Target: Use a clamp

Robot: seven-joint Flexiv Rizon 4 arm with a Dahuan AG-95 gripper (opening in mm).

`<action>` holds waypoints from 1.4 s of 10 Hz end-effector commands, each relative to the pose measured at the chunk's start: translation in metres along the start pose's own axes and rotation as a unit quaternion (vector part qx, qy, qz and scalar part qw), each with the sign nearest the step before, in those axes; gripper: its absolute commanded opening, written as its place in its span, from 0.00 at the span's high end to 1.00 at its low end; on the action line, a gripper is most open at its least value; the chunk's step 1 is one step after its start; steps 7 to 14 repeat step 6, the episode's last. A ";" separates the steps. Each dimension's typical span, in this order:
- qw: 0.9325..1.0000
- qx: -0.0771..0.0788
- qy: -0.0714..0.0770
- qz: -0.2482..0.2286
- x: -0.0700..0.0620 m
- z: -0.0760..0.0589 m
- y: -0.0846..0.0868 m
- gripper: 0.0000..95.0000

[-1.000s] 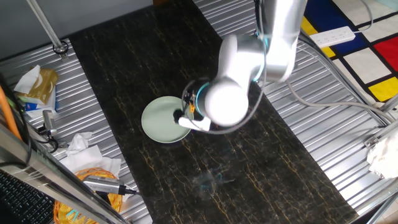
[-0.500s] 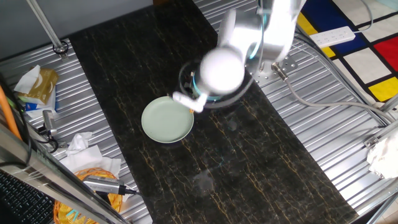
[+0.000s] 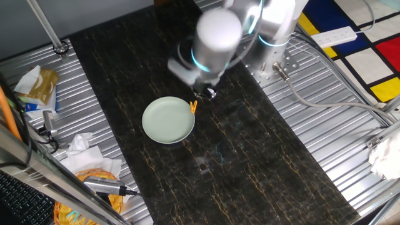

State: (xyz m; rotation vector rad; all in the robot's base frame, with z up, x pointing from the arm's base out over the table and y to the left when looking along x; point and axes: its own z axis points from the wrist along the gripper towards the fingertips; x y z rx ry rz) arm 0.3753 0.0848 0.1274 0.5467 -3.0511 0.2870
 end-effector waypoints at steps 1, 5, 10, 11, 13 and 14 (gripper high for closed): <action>0.998 -0.037 -0.034 0.029 0.005 -0.008 -0.004 1.00; 0.999 -0.038 -0.031 0.001 0.004 -0.008 -0.004 1.00; 0.999 -0.038 -0.030 -0.001 0.004 -0.008 -0.003 1.00; 0.999 -0.038 -0.030 -0.001 0.004 -0.008 -0.003 1.00; 0.999 -0.038 -0.030 -0.001 0.004 -0.008 -0.003 1.00; 0.999 -0.038 -0.030 -0.001 0.004 -0.008 -0.003 1.00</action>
